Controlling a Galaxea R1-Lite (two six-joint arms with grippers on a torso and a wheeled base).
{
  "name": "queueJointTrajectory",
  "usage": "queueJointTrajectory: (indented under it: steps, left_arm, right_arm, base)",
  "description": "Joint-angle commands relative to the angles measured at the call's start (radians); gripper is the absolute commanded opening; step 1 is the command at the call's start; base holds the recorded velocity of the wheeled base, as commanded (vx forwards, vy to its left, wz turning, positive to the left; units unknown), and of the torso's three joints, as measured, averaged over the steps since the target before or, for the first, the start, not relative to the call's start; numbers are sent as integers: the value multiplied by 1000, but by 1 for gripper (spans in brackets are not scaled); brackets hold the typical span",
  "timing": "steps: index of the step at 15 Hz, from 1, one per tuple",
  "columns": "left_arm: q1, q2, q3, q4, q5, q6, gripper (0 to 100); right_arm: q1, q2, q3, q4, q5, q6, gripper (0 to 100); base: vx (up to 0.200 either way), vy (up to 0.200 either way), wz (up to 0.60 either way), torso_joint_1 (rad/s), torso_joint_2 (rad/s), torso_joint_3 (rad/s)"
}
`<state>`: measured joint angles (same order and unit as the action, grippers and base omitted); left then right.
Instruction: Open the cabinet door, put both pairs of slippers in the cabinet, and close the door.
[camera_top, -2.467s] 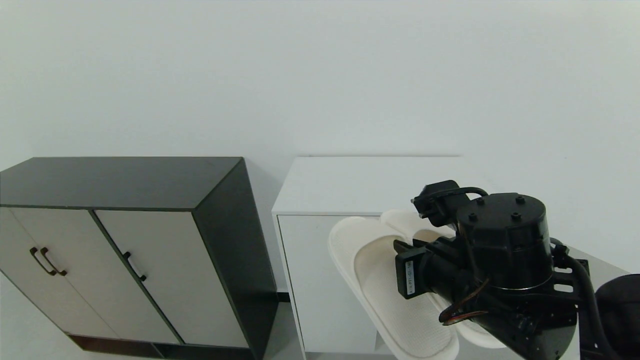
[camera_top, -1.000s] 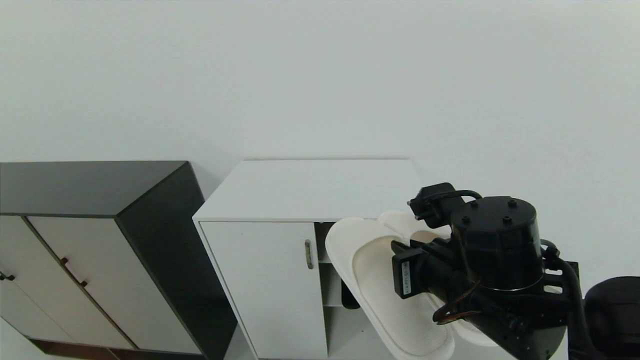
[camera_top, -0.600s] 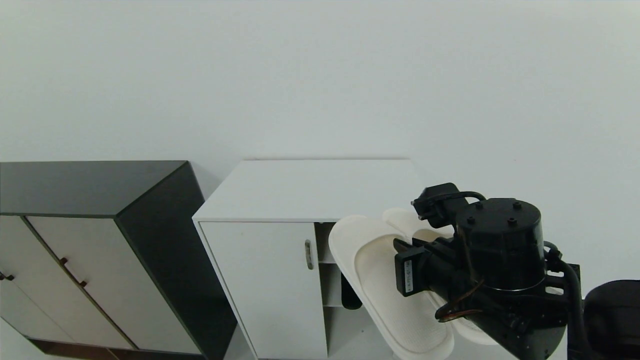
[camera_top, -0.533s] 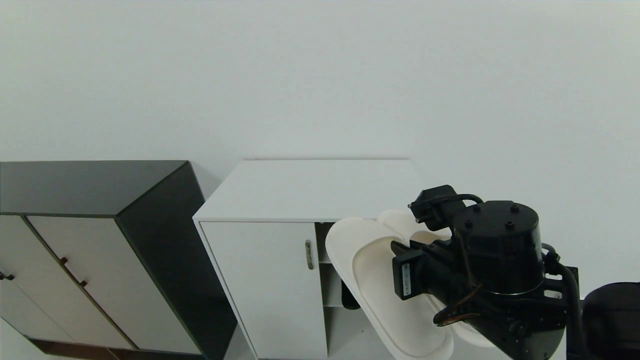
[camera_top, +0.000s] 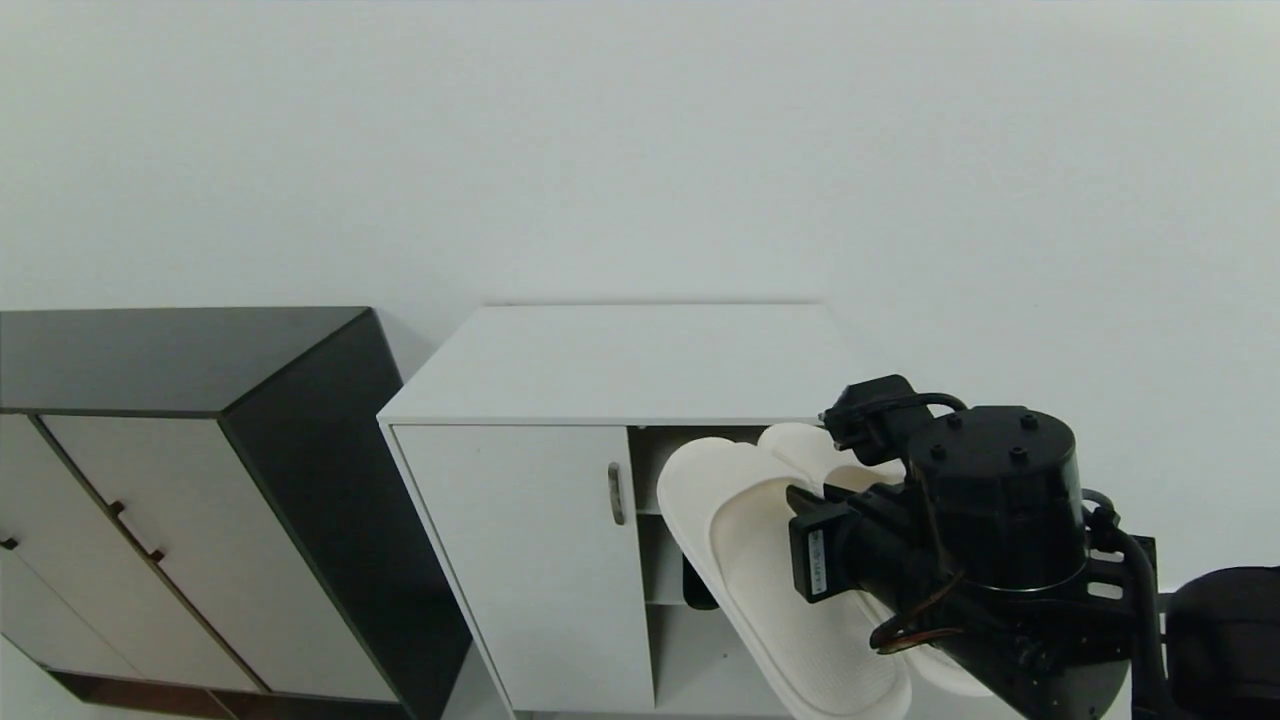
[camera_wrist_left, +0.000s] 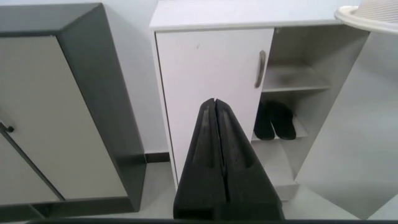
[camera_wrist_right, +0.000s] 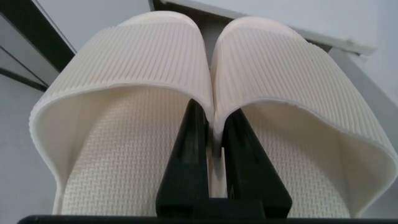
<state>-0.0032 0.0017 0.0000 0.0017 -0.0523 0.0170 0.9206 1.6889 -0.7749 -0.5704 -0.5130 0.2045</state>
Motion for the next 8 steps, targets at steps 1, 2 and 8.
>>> queueJointTrajectory:
  steps: [1, 2, 8]
  left_arm:
    - [0, 0, 0, 0, 0, 0, 0]
    - [0, 0, 0, 0, 0, 0, 0]
    - [0, 0, 0, 0, 0, 0, 0]
  right_arm:
    - [1, 3, 0, 0, 1, 0, 0]
    - [1, 3, 0, 0, 1, 1, 0]
    - [3, 5, 2, 0, 1, 0, 0]
  base:
    - [0, 0, 0, -222, 544, 300]
    - [0, 0, 0, -232, 554, 310]
    - [0, 0, 0, -217, 533, 319]
